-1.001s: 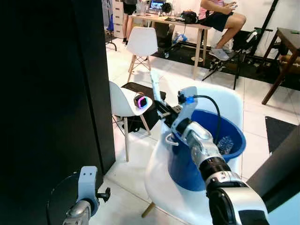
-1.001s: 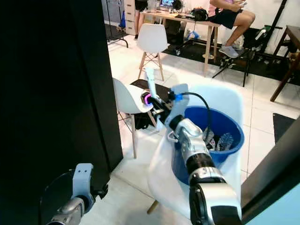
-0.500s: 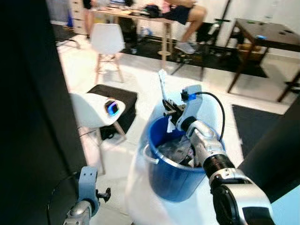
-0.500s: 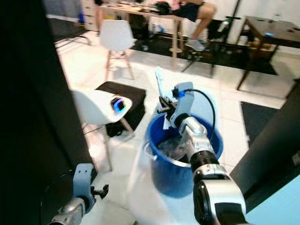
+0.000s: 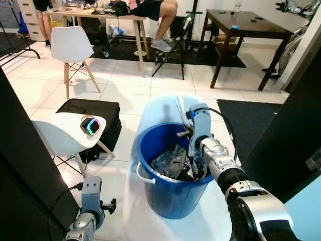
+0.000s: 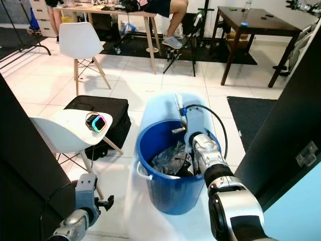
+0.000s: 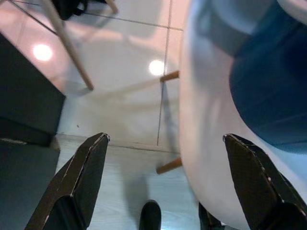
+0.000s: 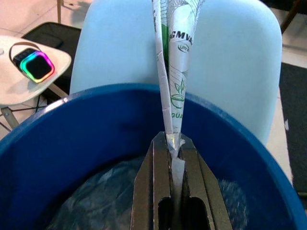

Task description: Clean up the room

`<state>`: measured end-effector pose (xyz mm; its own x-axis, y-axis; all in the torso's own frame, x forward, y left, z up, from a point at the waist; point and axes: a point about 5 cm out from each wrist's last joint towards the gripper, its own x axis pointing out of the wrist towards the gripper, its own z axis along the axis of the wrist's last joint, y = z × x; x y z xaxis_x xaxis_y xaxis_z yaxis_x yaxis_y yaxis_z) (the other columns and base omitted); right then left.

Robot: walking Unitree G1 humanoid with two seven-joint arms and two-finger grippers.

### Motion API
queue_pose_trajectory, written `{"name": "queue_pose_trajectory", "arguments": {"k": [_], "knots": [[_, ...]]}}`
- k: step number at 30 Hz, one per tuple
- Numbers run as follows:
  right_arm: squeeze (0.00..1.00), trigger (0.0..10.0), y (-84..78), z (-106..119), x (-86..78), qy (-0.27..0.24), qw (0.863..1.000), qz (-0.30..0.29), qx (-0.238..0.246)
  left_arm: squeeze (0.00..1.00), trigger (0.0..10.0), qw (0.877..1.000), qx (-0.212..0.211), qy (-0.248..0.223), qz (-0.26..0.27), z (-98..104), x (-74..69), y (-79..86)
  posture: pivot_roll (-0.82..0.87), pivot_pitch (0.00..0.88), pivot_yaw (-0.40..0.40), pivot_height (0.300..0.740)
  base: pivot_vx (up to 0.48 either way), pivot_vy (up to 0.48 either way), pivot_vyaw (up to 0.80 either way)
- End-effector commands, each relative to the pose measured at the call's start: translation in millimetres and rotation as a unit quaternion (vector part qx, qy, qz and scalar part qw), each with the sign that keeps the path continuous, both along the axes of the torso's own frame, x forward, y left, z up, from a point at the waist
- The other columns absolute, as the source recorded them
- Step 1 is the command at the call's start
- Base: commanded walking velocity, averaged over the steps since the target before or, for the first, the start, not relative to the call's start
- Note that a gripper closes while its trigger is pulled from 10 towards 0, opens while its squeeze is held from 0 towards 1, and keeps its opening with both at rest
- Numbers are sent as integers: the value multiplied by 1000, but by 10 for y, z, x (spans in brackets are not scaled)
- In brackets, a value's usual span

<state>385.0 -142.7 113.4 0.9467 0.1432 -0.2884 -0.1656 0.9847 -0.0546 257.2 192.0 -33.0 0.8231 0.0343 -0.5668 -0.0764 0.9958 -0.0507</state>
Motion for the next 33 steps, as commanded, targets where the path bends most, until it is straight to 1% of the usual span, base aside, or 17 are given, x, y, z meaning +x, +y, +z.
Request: {"name": "queue_pose_trajectory", "arguments": {"k": [1, 2, 4, 6, 7, 9, 12, 15, 16, 17, 19, 21, 23, 25, 28, 30, 33], "knots": [[0, 10000, -17, 0, 10, 12, 1000, -18, 13, 0, 10000, 1000, -3, 3, 6, -13, -20, 27, 128, 0, -54, 740, 0, 0, 0], [0, 10000, 12, -1, 13, 18, 999, -15, 27, 0, 10000, 1000, -4, -2, 7, 3, -4, 25, 136, 0, -56, 740, 0, 0, 0], [0, 10000, 43, -5, 14, 24, 999, -13, 32, 0, 10000, 1000, -4, -6, 6, 14, 9, 23, 136, 0, -56, 740, 0, 0, 0], [0, 10000, 118, -33, 4, 31, 1000, 1, 8, 0, 10000, 1000, 1, -11, 2, 25, 17, 25, 155, 0, -62, 740, 0, 0, 0], [0, 10000, 118, -33, 4, 31, 1000, 1, 8, 0, 10000, 1000, 1, -11, 2, 25, 17, 25, 155, 0, -62, 740, 0, 0, 0], [0, 10000, 150, -51, -3, 31, 999, 4, -20, 0, 10000, 1000, 4, -13, 0, 26, 12, 39, 162, 0, -63, 740, 0, 0, 0], [0, 10000, 149, -43, 2, 27, 999, -1, -35, 0, 10000, 1000, 5, -13, 1, 26, 6, 53, 166, 0, -62, 740, 0, 0, 0], [0, 10000, 149, -40, 4, 26, 999, -3, -38, 0, 10000, 1000, 5, -14, 1, 25, 3, 56, 166, 0, -62, 740, 0, 0, 0], [1000, 10000, 102, 32, 38, 9, 999, -26, -23, 0, 10000, 1000, 2, -18, 2, 33, 8, 57, 172, 0, -61, 740, 0, 0, 0], [1000, 10000, 65, 84, 62, -3, 999, -43, -12, 0, 10000, 1000, -1, -21, 3, 39, 12, 57, 172, 0, -60, 740, 0, 0, 0], [1000, 10000, 65, 84, 62, -3, 999, -43, -12, 0, 10000, 1000, -1, -21, 3, 39, 12, 57, 172, 0, -60, 740, 0, 0, 0], [1000, 10000, -6, 161, 92, -22, 997, -72, 9, 0, 10000, 1000, -3, -26, 2, 50, 25, 49, 166, 0, -53, 740, 0, 0, 0], [1000, 10000, -26, 167, 94, -24, 996, -80, 17, 0, 10000, 1000, -3, -27, 0, 56, 32, 45, 164, 0, -52, 740, 0, 0, 0], [1000, 10000, -66, 142, 82, -21, 995, -93, 26, 0, 10000, 1000, -3, -30, -3, 71, 52, 41, 158, 0, -43, 740, 0, 0, 0], [1000, 10000, -74, 128, 75, -20, 995, -95, 26, 0, 10000, 1000, -3, -31, -4, 77, 59, 41, 158, 0, -43, 740, 0, 0, 0], [1000, 10000, -103, 59, 43, -10, 995, -95, 16, 0, 10000, 999, -2, -33, -8, 91, 79, 34, 155, 0, -40, 740, 0, 0, 0], [1000, 10000, -138, -3, 13, -1, 995, -99, 15, 0, 10000, 999, -3, -34, -11, 101, 94, 26, 150, 0, -37, 740, 0, 0, 0]]}}
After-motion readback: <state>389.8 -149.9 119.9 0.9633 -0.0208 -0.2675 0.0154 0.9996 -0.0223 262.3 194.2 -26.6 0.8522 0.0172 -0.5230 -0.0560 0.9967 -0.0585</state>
